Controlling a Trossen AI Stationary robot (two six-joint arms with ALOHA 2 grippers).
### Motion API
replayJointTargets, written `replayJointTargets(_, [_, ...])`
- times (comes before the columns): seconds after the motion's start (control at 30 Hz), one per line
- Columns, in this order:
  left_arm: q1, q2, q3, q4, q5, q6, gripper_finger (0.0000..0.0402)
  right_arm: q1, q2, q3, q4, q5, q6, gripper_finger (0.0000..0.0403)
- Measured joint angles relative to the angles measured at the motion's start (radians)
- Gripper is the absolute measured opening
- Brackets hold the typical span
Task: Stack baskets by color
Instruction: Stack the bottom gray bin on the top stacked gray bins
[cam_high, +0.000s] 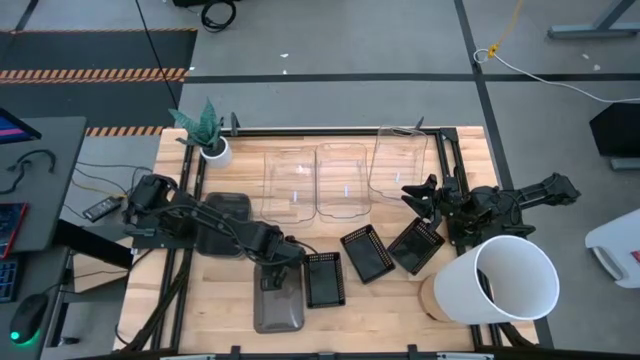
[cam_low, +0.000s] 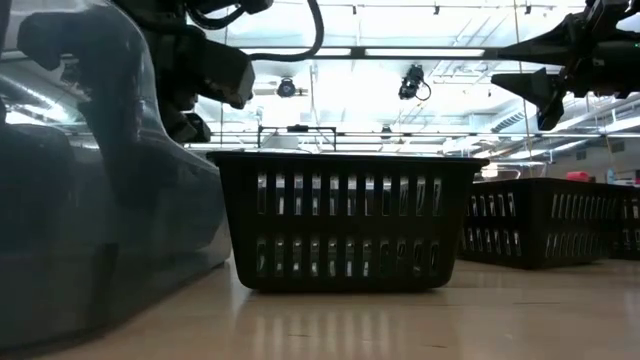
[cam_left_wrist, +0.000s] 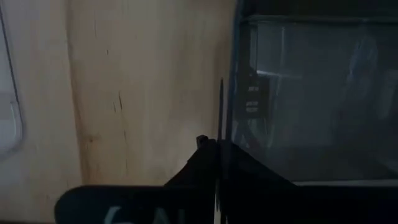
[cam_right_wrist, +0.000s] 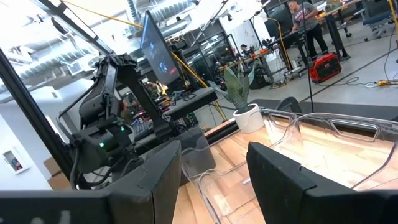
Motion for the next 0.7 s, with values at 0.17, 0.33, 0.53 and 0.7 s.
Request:
replayJointTargets(0.17, [0.001,-0.030,0.057,-0.120,0.063,0.042,0.0006,0.000,0.000,0.000,0.000,0.000,0.000,0.0188])
replayJointTargets(0.33, [0.021,-0.083,0.149,-0.255,0.148,0.113,0.0004,0.000,0.000,0.000,0.000,0.000,0.000,0.0188])
replayJointTargets(0.53, [0.054,-0.169,0.205,-0.461,0.160,0.203,0.0004,0.000,0.000,0.000,0.000,0.000,0.000,0.0188])
replayJointTargets(0.7, [0.107,-0.276,0.202,-0.592,0.081,0.249,0.0004,0.000,0.000,0.000,0.000,0.000,0.000,0.0188])
